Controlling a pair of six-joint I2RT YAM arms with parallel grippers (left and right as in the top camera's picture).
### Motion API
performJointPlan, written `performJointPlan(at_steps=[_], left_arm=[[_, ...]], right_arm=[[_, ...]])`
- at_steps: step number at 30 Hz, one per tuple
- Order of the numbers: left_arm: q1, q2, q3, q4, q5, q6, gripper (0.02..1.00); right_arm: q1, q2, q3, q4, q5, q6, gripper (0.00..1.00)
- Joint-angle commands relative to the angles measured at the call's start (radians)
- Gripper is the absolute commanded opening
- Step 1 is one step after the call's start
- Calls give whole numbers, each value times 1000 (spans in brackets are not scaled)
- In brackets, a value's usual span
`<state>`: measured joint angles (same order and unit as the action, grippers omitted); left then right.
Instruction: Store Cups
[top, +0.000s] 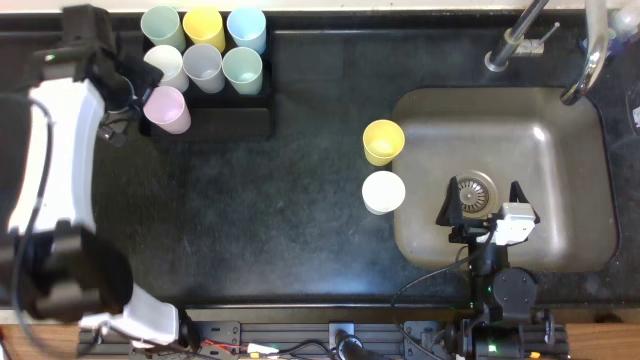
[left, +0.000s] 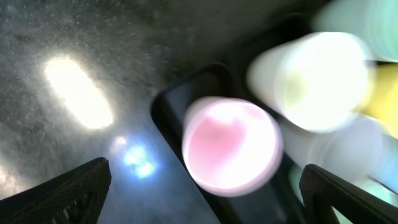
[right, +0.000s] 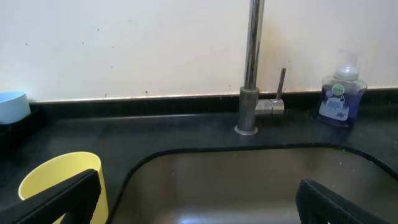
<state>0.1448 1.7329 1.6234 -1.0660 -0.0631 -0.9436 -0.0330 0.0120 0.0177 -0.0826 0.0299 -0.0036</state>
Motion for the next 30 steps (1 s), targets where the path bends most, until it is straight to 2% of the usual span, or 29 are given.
performJointPlan(at_steps=[1,6,9,12,15,19,23,30], left_arm=[[-85,-132,0,31,55,63,998],[-336,-135,5,146,45,264,998],[-525,-69,6,209,-38,255,998],[-682,32,15,341,-42,237,998],[-788,133,61,388,-10,198,998],[-855,240,164,290,55,157,998],[-863,290,242,161,63,124,998],[-863,318,245,135,127,112,998]], right_arm=[[-4,-8,-13,5,-4,-3,998],[-4,-8,-13,5,-4,-3,996],[-4,-8,-13,5,-4,-3,998],[-4,-8,-13,5,-4,-3,998],[-4,-8,-13,5,-4,-3,996],[-4,-8,-13,5,-4,-3,998],[-4,-8,-13,5,-4,-3,996],[-4,-8,-13,5,-4,-3,998]])
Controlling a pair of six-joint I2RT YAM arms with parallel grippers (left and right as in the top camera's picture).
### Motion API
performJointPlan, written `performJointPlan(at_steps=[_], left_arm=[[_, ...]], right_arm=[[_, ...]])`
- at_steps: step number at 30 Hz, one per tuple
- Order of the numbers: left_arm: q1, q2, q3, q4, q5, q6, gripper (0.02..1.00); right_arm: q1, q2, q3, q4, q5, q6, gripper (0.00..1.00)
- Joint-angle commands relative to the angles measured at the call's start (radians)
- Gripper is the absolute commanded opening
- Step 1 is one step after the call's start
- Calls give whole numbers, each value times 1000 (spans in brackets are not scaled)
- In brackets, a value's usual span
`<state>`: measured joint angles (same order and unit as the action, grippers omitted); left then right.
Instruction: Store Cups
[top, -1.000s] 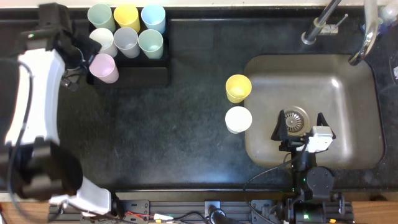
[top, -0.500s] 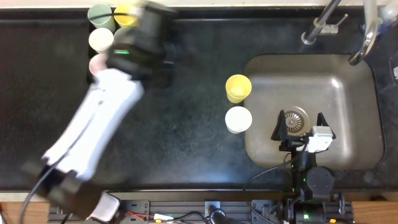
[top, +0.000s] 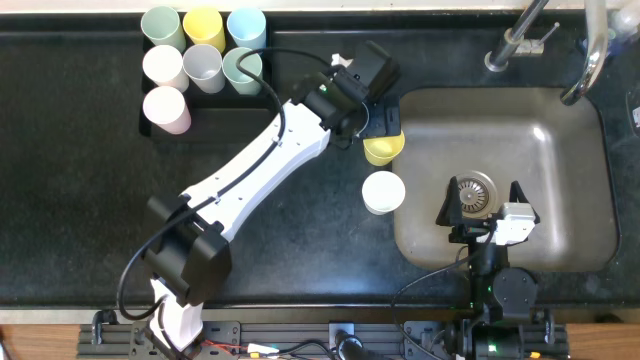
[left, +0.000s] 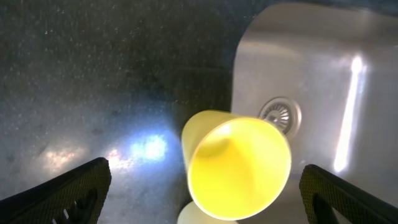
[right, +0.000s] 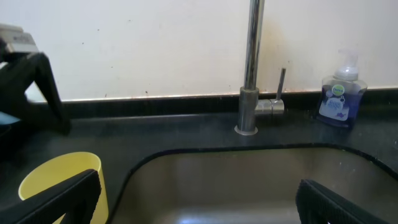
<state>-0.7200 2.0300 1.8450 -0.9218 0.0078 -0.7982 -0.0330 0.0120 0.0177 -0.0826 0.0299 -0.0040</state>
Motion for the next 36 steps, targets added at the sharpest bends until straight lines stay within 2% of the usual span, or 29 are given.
performJointPlan(at_steps=[1,18,19,20,21,22,23,25,26,27,28,36], left_arm=[[2,27,24,-12,68,-45,998],[27,112,24,-79,85,-93,993],[27,114,24,-79,85,-94,941],[27,114,24,-79,84,-94,829],[27,114,24,-79,80,-94,463],[27,114,24,-78,73,-94,290],[27,114,24,-79,67,-94,237],[29,116,24,-79,66,-95,235],[30,117,24,-79,66,-104,178],[31,119,24,-79,65,-113,77],[32,121,24,-79,61,-121,36],[67,92,45,-82,8,-124,36]], right_arm=[[-4,-8,-13,5,-4,-3,998],[-4,-8,-13,5,-4,-3,998],[-4,-8,-13,5,-4,-3,998],[-4,-8,-13,5,-4,-3,998],[-4,-8,-13,5,-4,-3,998],[-4,-8,-13,5,-4,-3,993],[-4,-8,-13,5,-4,-3,996],[-4,-8,-13,5,-4,-3,998],[-4,-8,-13,5,-4,-3,993],[-4,-8,-13,5,-4,-3,996],[-4,-8,-13,5,-4,-3,998],[-4,-8,-13,5,-4,-3,998]])
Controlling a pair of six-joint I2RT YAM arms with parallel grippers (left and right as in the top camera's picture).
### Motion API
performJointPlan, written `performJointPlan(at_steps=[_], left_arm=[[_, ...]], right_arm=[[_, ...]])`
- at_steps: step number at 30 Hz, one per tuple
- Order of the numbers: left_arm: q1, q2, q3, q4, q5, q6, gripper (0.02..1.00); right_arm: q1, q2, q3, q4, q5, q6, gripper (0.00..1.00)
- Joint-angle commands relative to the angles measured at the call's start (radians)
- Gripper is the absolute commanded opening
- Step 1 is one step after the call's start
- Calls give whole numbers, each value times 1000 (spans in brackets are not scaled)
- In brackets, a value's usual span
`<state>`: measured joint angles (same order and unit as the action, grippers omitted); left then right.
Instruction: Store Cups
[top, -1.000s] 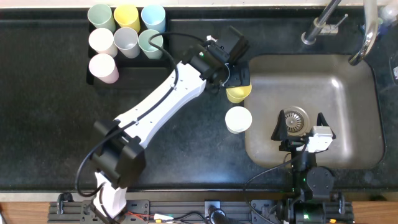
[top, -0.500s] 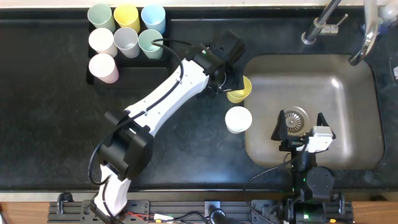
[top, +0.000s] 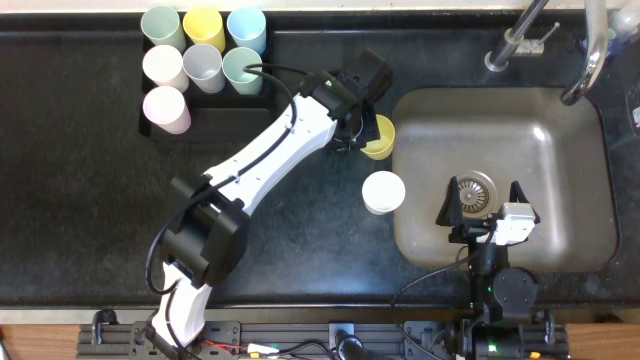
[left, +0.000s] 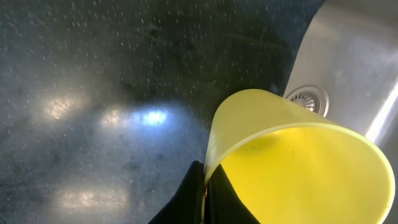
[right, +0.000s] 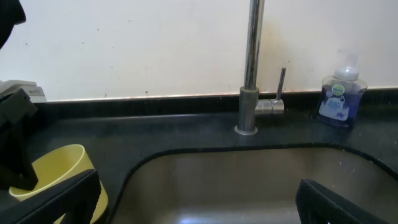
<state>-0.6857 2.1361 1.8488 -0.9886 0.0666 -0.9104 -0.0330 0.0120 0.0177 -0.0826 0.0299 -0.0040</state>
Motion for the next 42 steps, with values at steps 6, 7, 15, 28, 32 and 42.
performJointPlan(at_steps=[6,7,15,28,32,42], left_arm=[[176,-150,59,-101,-89,-12,36],[217,-174,59,-117,-92,-12,36],[547,-229,53,-216,-93,-11,36],[645,-227,-74,-266,-100,-8,36],[653,-226,-129,-245,-125,-17,36],[664,-190,-140,-164,-136,-38,36]], right_arm=[[-4,-8,-13,5,-4,-3,998],[-4,-8,-13,5,-4,-3,996],[-4,-8,-13,5,-4,-3,998],[-4,-8,-13,5,-4,-3,998],[-4,-8,-13,5,-4,-3,996],[-4,-8,-13,5,-4,-3,993]])
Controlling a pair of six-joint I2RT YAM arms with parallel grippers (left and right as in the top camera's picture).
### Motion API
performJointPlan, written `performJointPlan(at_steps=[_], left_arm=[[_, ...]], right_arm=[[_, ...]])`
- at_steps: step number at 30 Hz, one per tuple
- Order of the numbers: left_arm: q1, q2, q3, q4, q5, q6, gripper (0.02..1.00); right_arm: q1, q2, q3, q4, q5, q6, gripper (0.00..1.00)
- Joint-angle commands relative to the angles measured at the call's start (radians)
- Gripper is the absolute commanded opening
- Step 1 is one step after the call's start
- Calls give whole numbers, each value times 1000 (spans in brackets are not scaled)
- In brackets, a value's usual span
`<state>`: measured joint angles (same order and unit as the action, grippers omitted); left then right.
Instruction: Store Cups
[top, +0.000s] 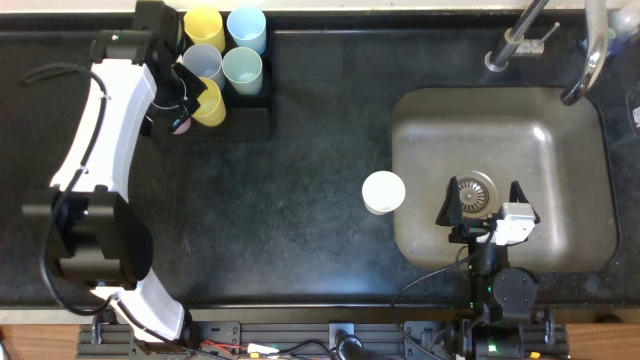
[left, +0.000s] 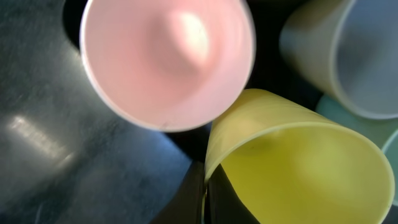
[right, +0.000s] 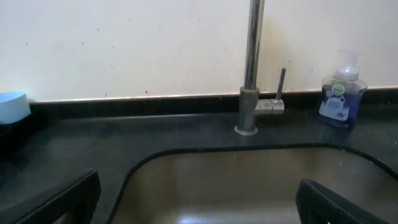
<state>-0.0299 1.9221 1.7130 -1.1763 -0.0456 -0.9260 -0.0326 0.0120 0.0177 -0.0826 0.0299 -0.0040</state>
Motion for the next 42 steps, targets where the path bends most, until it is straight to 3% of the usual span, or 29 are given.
performJointPlan(at_steps=[1,19,20,25,27,37,42], left_arm=[[8,26,-4,29,-24,-23,36],[8,100,-4,23,-28,-25,45],[8,100,-4,23,-28,-25,97],[8,100,-4,23,-27,-25,759],[8,100,-4,23,-27,-25,847],[1,-13,-4,7,-27,-21,998],[1,-161,-4,-69,-27,-17,996]], right_arm=[[-4,-8,-13,5,-4,-3,998],[-4,-8,-13,5,-4,-3,996],[-4,-8,-13,5,-4,-3,998],[-4,-8,-13,5,-4,-3,998],[-4,-8,-13,5,-4,-3,996],[-4,-8,-13,5,-4,-3,998],[-5,-8,-13,5,-4,-3,996]])
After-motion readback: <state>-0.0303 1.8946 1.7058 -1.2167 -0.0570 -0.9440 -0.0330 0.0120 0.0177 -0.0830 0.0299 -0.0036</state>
